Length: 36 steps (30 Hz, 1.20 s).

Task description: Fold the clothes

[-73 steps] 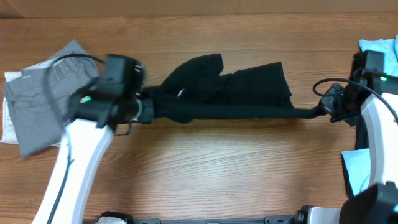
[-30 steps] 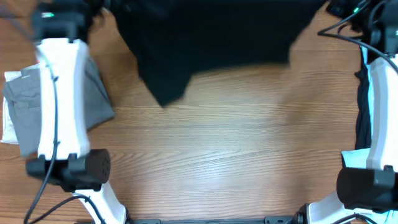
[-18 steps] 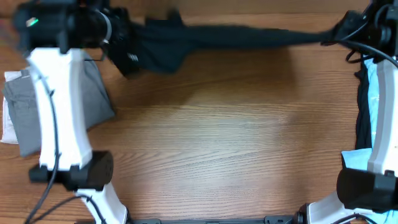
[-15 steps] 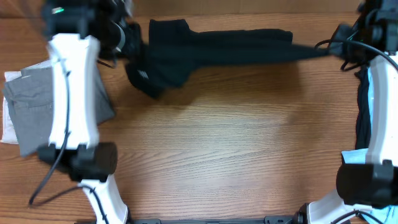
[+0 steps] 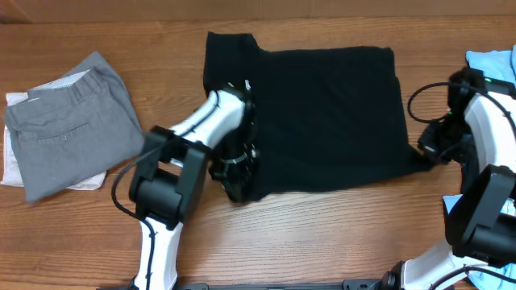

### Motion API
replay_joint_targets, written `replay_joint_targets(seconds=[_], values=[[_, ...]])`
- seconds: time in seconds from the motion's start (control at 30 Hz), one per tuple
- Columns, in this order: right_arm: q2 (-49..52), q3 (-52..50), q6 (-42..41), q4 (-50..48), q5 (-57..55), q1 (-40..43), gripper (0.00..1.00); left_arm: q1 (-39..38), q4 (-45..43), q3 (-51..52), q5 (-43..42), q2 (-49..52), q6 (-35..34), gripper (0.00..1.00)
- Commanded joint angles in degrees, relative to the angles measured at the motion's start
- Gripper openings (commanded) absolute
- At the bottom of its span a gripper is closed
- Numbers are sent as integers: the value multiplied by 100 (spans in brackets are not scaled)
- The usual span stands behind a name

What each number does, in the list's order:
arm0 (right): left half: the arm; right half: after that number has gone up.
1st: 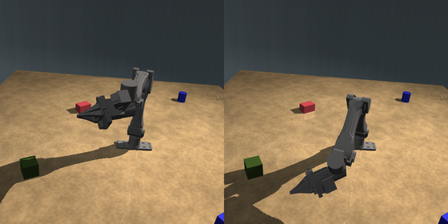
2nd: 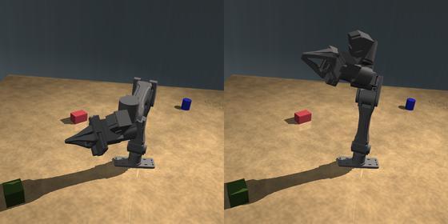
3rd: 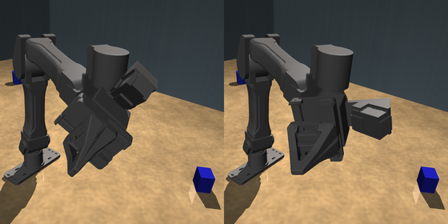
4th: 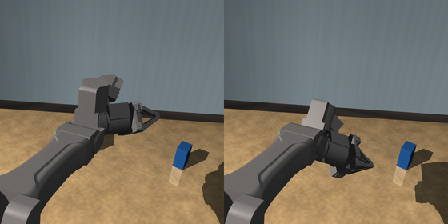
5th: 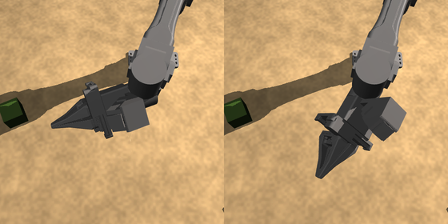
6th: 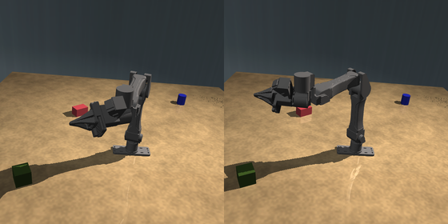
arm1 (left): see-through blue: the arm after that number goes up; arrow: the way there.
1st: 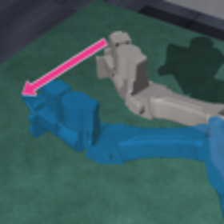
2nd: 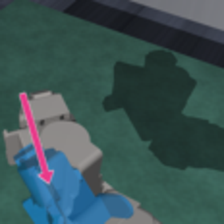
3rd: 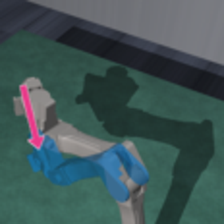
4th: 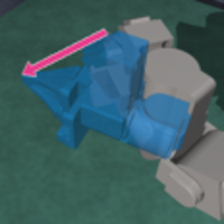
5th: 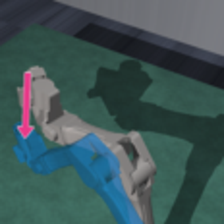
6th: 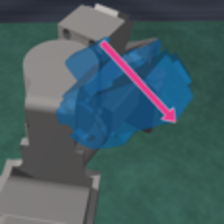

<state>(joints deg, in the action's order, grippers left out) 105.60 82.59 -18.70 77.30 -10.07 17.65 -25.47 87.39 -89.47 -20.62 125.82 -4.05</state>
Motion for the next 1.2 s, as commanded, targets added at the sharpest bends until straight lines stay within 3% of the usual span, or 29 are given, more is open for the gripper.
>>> replay_joint_targets(seconds=[0.0, 0.03, 0.13, 0.17, 0.27, 0.3, 0.33, 0.37, 0.43, 0.57, 0.63, 0.87, 0.97, 1.0, 1.1, 1.13, 1.17], values=[[-81, -15, -157, -48, -120, 15, 4, -319, -256, 649, -144, -645, -76, 4], [-81, -15, -155, -59, -105, 9, 4, -354, -369, 807, -142, -743, -138, 4], [-81, -15, -153, -157, -35, -33, 4, -361, -693, 1106, -28, -1023, -240, 22], [-81, -15, -153, -184, -33, -42, 4, -343, -756, 1091, 42, -1104, -258, 24], [-81, -15, -151, -219, 20, -44, 4, -153, -1401, 885, 1062, -1906, -1126, 31], [-81, -15, -151, -219, 55, -44, 4, -20, -1744, 866, 1534, -2232, -1574, 50], [-81, -15, -151, -221, 68, -44, 4, 50, -1886, 866, 1700, -2365, -1757, 61], [-81, -15, -151, -243, 68, -44, 4, 236, -2155, 868, 1989, -2590, -2100, 77], [-81, -15, -151, -256, 70, -44, 4, 496, -2396, 868, 2120, -2741, -2330, 85], [-81, -15, -151, -295, 116, -44, 4, 1316, -2883, 876, 2011, -2518, -2402, 81], [-81, -15, -151, -308, 133, -44, 4, 1550, -3058, 876, 1897, -2184, -2087, 81], [-81, -15, -149, -328, 177, -44, 4, 1915, -4207, 876, 496, -1163, -962, 82], [-81, -15, -149, -330, 177, -44, 4, 1910, -4610, 876, 240, -879, -807, 81], [-81, -15, -149, -332, 177, -44, 4, 1902, -4745, 876, 101, -793, -739, 78], [-81, -15, -149, -328, 177, -44, 4, 1897, -4929, 874, -26, -704, -697, 52], [-81, -15, -149, -330, 177, -44, 4, 1897, -4927, 872, -26, -715, -608, 37], [-81, -15, -149, -330, 177, -44, 4, 1897, -4909, 872, -24, -734, -566, 30]])
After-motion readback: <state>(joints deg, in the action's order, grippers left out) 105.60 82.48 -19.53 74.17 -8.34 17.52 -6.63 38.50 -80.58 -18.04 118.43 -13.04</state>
